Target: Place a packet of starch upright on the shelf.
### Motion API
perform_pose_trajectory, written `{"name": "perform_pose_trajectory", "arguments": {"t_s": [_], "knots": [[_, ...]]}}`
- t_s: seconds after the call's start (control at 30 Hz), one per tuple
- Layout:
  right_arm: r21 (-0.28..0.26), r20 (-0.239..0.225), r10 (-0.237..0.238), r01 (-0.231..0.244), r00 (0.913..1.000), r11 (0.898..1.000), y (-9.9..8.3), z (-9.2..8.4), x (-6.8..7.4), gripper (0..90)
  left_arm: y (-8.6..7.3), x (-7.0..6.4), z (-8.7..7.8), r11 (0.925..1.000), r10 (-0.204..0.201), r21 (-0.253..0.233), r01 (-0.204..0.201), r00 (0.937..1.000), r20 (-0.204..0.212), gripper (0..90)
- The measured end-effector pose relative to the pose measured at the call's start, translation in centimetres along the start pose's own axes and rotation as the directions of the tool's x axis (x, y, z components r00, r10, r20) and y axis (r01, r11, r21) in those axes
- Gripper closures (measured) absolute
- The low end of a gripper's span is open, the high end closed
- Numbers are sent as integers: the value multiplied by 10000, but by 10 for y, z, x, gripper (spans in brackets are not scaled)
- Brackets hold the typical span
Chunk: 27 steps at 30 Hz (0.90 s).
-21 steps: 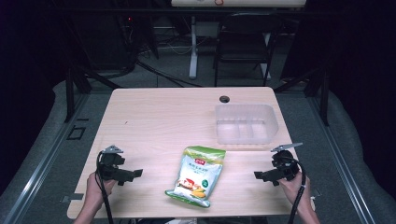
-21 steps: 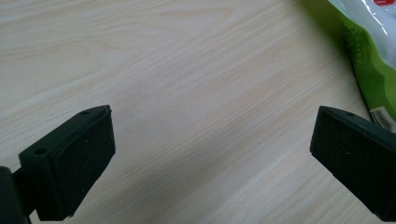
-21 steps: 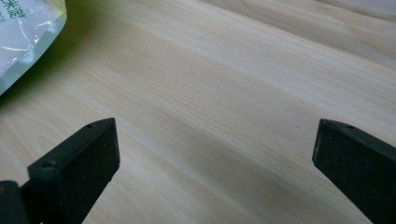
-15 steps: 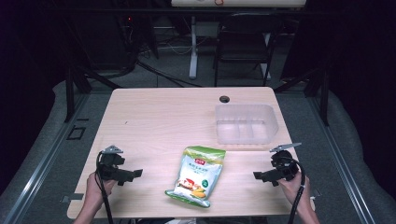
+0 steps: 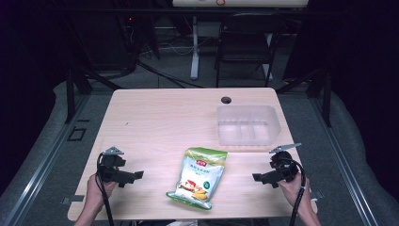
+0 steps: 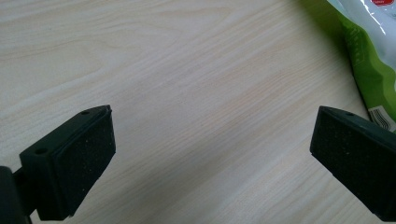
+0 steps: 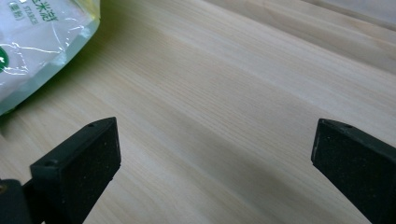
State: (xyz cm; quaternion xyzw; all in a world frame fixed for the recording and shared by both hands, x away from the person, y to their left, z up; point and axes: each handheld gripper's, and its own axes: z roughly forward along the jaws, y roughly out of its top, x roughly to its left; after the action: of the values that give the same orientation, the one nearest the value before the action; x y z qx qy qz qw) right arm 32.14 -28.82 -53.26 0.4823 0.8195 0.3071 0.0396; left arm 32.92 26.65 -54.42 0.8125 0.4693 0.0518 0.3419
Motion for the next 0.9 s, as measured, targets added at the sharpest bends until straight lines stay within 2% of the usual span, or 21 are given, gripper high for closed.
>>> {"name": "perform_pose_trajectory", "arguments": {"t_s": [0.23,0.3,0.43,0.47,0.53,0.57,0.6,0.73,0.87,0.9], "knots": [[-20,-338,-58,57,9994,10000,6,2,9,11,0,-1,1,10000,-7,-5,7,10000,-19,2],[105,-509,-226,231,9985,9997,10,4,11,12,0,-1,1,10000,-40,-14,40,10000,-13,2],[13,-647,-299,300,9975,9995,14,8,15,14,0,0,1,10000,-44,28,44,10000,-1,2],[74,-904,-285,292,9955,9995,16,9,16,15,0,0,1,10000,-43,10,43,10000,-14,2],[93,-1083,-280,292,9937,9995,19,12,18,15,0,-1,2,10000,-24,67,23,10000,21,2],[103,-978,-358,369,9946,9993,21,14,20,16,0,-1,2,10000,-26,9,26,10000,16,2],[173,-1133,-485,507,9924,9986,24,16,22,17,0,-2,2,10000,-31,11,31,10000,27,2],[170,-1262,-716,743,9894,9971,35,22,29,22,0,-1,3,10000,-49,35,49,10000,19,2],[133,-1787,-786,823,9808,9965,43,27,33,31,0,-1,3,10000,-10,59,10,10000,27,2],[105,-1778,-760,791,9811,9968,45,28,35,33,0,-2,3,10000,-13,57,12,10000,37,2]]}}
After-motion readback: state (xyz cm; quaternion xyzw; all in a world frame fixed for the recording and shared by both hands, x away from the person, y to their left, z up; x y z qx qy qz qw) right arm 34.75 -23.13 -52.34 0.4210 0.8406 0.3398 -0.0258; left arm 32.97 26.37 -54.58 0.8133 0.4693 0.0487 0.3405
